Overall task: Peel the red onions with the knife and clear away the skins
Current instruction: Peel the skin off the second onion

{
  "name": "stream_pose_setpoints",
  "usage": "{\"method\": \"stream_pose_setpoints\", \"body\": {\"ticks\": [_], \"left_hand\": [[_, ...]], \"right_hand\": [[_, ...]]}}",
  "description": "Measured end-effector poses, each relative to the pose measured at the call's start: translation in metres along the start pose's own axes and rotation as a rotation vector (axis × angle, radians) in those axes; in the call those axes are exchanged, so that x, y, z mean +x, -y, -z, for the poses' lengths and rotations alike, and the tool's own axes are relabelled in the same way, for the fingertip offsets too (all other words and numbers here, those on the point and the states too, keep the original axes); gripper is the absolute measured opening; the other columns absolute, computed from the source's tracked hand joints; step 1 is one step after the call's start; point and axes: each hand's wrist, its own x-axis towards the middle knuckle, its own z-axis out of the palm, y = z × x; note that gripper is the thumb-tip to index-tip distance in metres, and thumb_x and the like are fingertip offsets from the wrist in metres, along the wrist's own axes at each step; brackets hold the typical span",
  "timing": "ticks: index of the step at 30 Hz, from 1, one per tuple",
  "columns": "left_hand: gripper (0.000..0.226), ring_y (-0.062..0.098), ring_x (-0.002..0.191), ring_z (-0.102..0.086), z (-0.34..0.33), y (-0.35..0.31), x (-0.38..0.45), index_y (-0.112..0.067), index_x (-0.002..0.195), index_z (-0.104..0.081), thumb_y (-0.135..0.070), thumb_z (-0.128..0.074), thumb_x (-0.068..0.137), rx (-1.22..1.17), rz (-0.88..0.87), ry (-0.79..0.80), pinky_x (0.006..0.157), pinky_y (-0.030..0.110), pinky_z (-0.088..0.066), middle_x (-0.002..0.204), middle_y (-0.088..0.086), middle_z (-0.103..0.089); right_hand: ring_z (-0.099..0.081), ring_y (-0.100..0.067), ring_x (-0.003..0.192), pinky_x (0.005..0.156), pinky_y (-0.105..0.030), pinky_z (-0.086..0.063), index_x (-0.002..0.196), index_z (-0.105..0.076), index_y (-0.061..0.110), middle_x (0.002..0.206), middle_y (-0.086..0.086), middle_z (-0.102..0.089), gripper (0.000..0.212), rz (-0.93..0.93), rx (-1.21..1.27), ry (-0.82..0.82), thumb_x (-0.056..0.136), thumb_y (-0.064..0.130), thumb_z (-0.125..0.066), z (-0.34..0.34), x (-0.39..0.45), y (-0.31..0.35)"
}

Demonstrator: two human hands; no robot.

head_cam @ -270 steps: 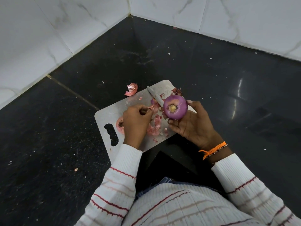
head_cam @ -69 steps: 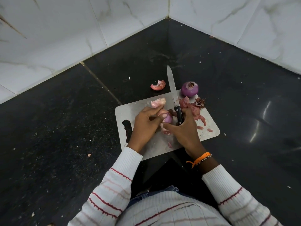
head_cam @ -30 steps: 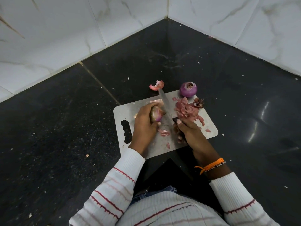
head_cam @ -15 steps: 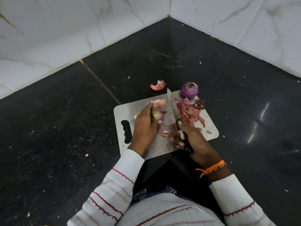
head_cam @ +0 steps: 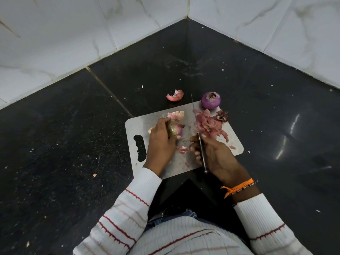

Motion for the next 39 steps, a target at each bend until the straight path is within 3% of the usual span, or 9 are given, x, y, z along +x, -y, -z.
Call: {"method": "stream_pose_setpoints", "body": {"ticks": [3,7,9,14,16,19,23,26,39], "left_hand": [[0.053,0.020,0.114,-0.053,0.002,0.000,0.001,-0.017,0.129,-0.047,-0.009,-0.067,0.081,-0.005,-0.015,-0.027,0.099,0.031,-0.042,0.125,0.006,-0.058],[0.057,0.019,0.118,-0.052,0.005,0.000,0.001,-0.015,0.132,-0.050,-0.008,-0.069,0.078,-0.003,-0.023,-0.042,0.103,0.028,-0.039,0.130,0.005,-0.057],[0.058,0.019,0.120,-0.051,0.005,0.000,0.001,-0.015,0.133,-0.049,-0.008,-0.069,0.079,0.010,-0.023,-0.044,0.105,0.029,-0.038,0.131,0.005,-0.056],[0.058,0.019,0.119,-0.053,0.005,-0.002,0.002,-0.014,0.132,-0.051,-0.008,-0.070,0.077,0.005,-0.014,-0.065,0.105,0.032,-0.040,0.130,0.005,-0.058],[0.058,0.018,0.116,-0.055,0.006,-0.002,0.002,-0.015,0.131,-0.052,-0.009,-0.071,0.077,0.012,-0.013,-0.080,0.103,0.027,-0.040,0.128,0.005,-0.059],[0.057,0.017,0.114,-0.057,0.006,-0.003,0.001,-0.015,0.131,-0.053,-0.011,-0.072,0.077,0.018,-0.018,-0.088,0.098,0.018,-0.038,0.126,0.005,-0.061],[0.056,0.017,0.111,-0.057,0.006,-0.003,0.002,-0.015,0.131,-0.053,-0.010,-0.071,0.078,0.026,-0.016,-0.076,0.093,0.015,-0.037,0.125,0.004,-0.062],[0.054,0.018,0.111,-0.057,0.005,-0.003,0.002,-0.015,0.130,-0.054,-0.012,-0.071,0.079,0.021,-0.014,-0.073,0.094,0.019,-0.039,0.124,0.004,-0.062],[0.046,0.019,0.116,-0.053,0.008,-0.004,0.003,-0.012,0.130,-0.054,-0.005,-0.060,0.084,0.089,-0.074,-0.024,0.096,0.013,-0.032,0.128,0.007,-0.058]], "right_hand": [[-0.053,-0.007,0.046,0.042,-0.015,-0.042,0.088,-0.056,0.007,0.060,-0.001,-0.068,0.015,0.118,-0.181,-0.076,0.095,0.011,-0.044,-0.006,-0.003,0.000],[-0.043,-0.012,0.049,0.039,-0.014,-0.032,0.090,-0.050,0.013,0.070,-0.006,-0.065,0.010,0.194,-0.463,-0.132,0.096,0.007,-0.044,-0.009,-0.001,-0.006],[-0.041,-0.011,0.048,0.040,-0.014,-0.032,0.092,-0.052,0.013,0.068,-0.005,-0.064,0.010,0.215,-0.493,-0.127,0.096,0.009,-0.044,-0.010,0.000,-0.007],[-0.044,-0.014,0.047,0.042,-0.018,-0.036,0.107,-0.052,-0.009,0.060,-0.008,-0.061,0.024,0.193,-0.407,-0.084,0.097,0.009,-0.039,-0.013,0.000,-0.004],[-0.043,-0.011,0.045,0.041,-0.017,-0.035,0.101,-0.053,-0.004,0.061,-0.007,-0.058,0.020,0.200,-0.477,-0.106,0.097,0.009,-0.039,-0.014,-0.001,-0.006],[-0.045,-0.006,0.049,0.050,-0.021,-0.036,0.091,-0.052,0.004,0.062,-0.002,-0.053,0.016,0.326,-0.811,-0.221,0.097,0.013,-0.040,-0.013,0.000,-0.010],[-0.057,-0.024,0.077,0.066,-0.035,-0.042,0.104,-0.049,0.007,0.084,-0.010,-0.060,0.019,0.474,-1.280,-0.244,0.098,0.021,-0.037,-0.019,-0.003,-0.017],[-0.061,-0.027,0.083,0.063,-0.035,-0.041,0.117,-0.041,0.009,0.094,-0.011,-0.062,0.023,0.481,-1.537,-0.279,0.099,0.022,-0.033,-0.026,-0.005,-0.022],[-0.064,-0.026,0.091,0.065,-0.031,-0.036,0.122,-0.034,0.012,0.103,-0.008,-0.063,0.025,0.377,-1.791,-0.306,0.097,0.014,-0.033,-0.040,0.007,-0.016]]}}
